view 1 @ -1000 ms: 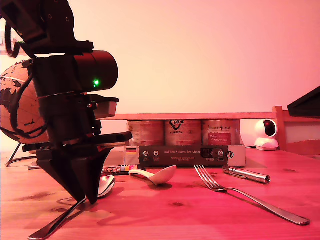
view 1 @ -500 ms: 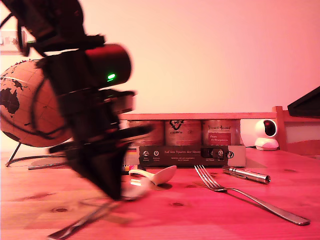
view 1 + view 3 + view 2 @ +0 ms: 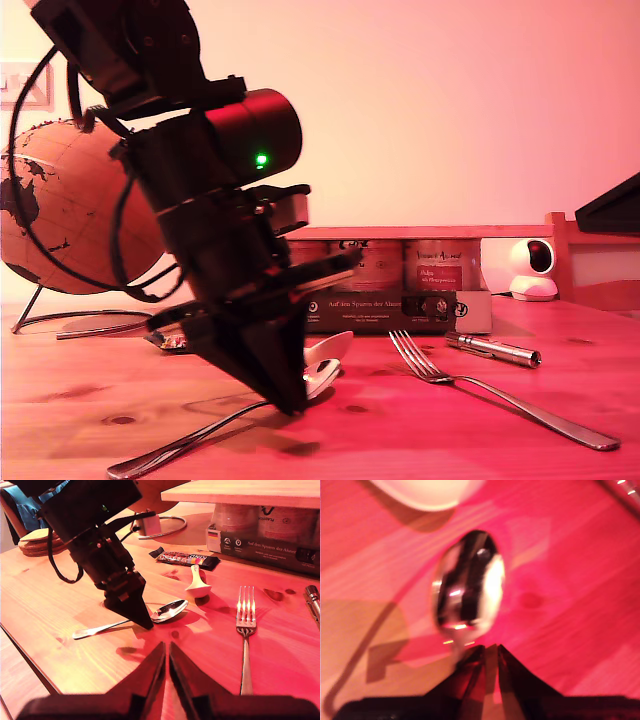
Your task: Slide the metallic spoon to the right
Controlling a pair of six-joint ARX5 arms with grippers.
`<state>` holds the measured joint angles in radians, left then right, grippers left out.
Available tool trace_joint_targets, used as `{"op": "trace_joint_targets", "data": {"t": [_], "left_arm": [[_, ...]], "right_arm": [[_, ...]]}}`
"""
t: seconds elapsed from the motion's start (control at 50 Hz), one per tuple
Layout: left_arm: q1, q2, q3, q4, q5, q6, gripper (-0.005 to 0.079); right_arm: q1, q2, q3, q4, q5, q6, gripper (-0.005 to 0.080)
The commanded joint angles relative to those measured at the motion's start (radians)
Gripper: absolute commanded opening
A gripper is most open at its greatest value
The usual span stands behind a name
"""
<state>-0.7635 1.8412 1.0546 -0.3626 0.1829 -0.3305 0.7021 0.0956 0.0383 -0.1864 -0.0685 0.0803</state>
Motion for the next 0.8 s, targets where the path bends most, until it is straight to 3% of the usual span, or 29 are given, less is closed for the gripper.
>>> {"op": "trace_joint_targets", "data": {"t": [0.0,0.16,0.56,0.78], "left_arm": [[-0.019,0.052,-0.011,-0.007,0.011,-0.005,0.0057],[-0.018,0.047,0.028,-0.021,0.048,-0.011,0.0062],[-0.007,0.042,0.142,-0.178,-0.011,0.041,0.0066],[0.001,0.042,0.185,-0.323,-0.099,0.069,0.0259]], "right_arm": [[0.003,0.006,0.002,0.01,0.0,-0.002,-0.0012],[0.003,0.006,0.002,0.01,0.0,-0.002,-0.0012],[0.003,0.006,0.002,0.008,0.001,-0.002,-0.0012],[0.003,0.006,0.002,0.008,0.0,-0.002,-0.0012]]}}
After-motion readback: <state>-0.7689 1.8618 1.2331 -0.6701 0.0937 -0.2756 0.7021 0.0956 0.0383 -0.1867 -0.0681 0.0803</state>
